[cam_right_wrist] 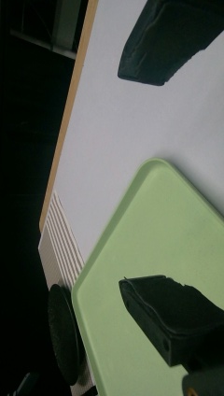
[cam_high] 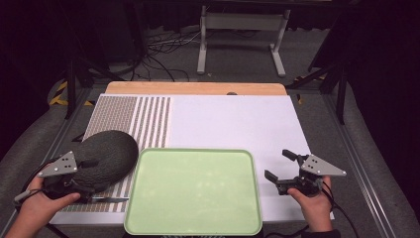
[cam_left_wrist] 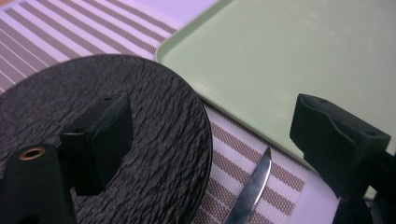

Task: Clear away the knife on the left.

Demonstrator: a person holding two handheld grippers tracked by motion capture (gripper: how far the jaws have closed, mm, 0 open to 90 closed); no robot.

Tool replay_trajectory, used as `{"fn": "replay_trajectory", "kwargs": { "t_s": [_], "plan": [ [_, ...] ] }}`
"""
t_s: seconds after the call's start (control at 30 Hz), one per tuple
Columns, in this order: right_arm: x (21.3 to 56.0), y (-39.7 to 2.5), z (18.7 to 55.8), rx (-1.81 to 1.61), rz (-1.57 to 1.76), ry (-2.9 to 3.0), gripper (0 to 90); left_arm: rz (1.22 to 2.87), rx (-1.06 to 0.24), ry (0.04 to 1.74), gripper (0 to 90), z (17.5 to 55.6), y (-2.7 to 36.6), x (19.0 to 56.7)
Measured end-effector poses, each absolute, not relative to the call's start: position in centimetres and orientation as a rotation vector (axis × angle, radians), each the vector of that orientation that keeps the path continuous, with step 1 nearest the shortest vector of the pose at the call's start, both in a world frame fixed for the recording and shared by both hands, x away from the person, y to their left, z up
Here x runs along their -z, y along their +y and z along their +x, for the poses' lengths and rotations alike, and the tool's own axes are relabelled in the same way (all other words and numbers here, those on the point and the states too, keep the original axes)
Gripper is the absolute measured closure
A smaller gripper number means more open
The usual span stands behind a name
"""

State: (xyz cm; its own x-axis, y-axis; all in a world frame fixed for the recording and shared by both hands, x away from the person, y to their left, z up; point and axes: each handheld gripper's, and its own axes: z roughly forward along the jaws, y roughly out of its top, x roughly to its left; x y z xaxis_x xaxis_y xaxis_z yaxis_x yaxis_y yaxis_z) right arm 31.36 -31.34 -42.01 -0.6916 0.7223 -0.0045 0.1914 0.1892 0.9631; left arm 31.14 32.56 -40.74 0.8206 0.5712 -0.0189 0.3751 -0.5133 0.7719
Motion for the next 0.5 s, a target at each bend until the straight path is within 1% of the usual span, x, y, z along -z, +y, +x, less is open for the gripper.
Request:
{"fn": "replay_trajectory", "kwargs": {
  "t_s": [0.27, 0.43, 0.47, 0.5],
  "plan": [
    [42.26, -31.18, 31.51, -1.509, 0.846, 2.042, 4.5, 2.286, -0.282, 0.647, 13.8, 31.35, 32.63, 40.48],
    [42.4, -30.88, 31.52, -1.503, 0.834, 2.068, 6.1, 2.398, -0.297, 0.602, 14.3, 31.33, 32.54, 40.19],
    [42.39, -30.87, 31.53, -1.503, 0.831, 2.067, 6.1, 2.43, -0.283, 0.586, 14.5, 31.22, 32.53, 40.24],
    [42.39, -30.87, 31.53, -1.503, 0.831, 2.067, 6.1, 2.43, -0.283, 0.586, 15.0, 31.22, 32.53, 40.24]
  ]
}}
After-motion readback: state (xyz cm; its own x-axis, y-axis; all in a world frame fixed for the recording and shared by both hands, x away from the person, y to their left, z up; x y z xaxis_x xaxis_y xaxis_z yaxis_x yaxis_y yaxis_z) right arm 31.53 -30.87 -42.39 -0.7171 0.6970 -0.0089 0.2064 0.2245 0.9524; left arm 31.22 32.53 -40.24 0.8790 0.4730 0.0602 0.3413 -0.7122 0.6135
